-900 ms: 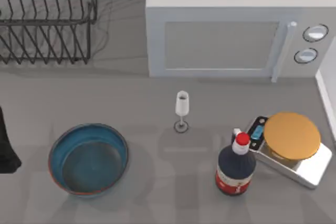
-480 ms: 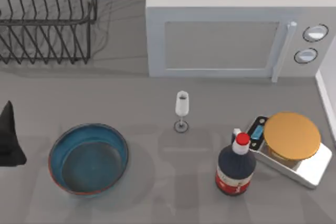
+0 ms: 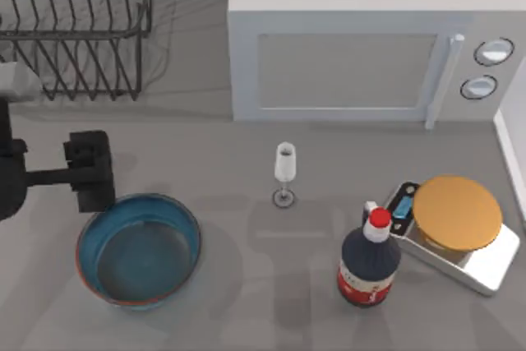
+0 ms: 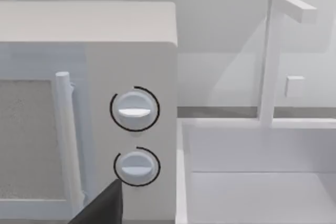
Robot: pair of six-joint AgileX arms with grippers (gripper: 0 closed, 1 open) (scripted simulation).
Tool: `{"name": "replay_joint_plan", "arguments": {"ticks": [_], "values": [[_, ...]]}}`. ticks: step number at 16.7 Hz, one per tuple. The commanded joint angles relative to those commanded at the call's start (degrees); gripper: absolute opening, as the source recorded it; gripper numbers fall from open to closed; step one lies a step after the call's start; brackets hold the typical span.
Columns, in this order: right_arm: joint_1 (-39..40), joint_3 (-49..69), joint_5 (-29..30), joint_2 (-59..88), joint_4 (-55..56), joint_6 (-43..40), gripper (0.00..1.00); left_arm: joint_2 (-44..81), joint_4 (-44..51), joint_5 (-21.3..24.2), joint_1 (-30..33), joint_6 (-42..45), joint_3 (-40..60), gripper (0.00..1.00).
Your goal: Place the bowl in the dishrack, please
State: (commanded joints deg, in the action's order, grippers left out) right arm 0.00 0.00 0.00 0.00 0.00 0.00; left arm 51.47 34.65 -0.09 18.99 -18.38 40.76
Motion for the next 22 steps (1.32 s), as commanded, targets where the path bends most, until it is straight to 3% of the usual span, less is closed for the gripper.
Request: {"name": "replay_joint_plan", "arguments": {"ticks": [6,11,15,22], "values": [[0.00,0.00,0.00,0.00,0.00,0.00,1.00,30.54,21.01,-0.02,11.38,-10.88,23.74,1.00],[0.00,0.00,0.00,0.00,0.00,0.00,1.00,47.14,32.00,0.10,17.66,-16.97,37.53,1.00],[0.00,0.00,0.00,0.00,0.00,0.00,1.00,51.13,34.62,0.13,19.23,-18.49,41.12,1.00],[0.00,0.00,0.00,0.00,0.00,0.00,1.00,51.77,32.26,0.13,19.03,-18.32,39.11,1.00]]}}
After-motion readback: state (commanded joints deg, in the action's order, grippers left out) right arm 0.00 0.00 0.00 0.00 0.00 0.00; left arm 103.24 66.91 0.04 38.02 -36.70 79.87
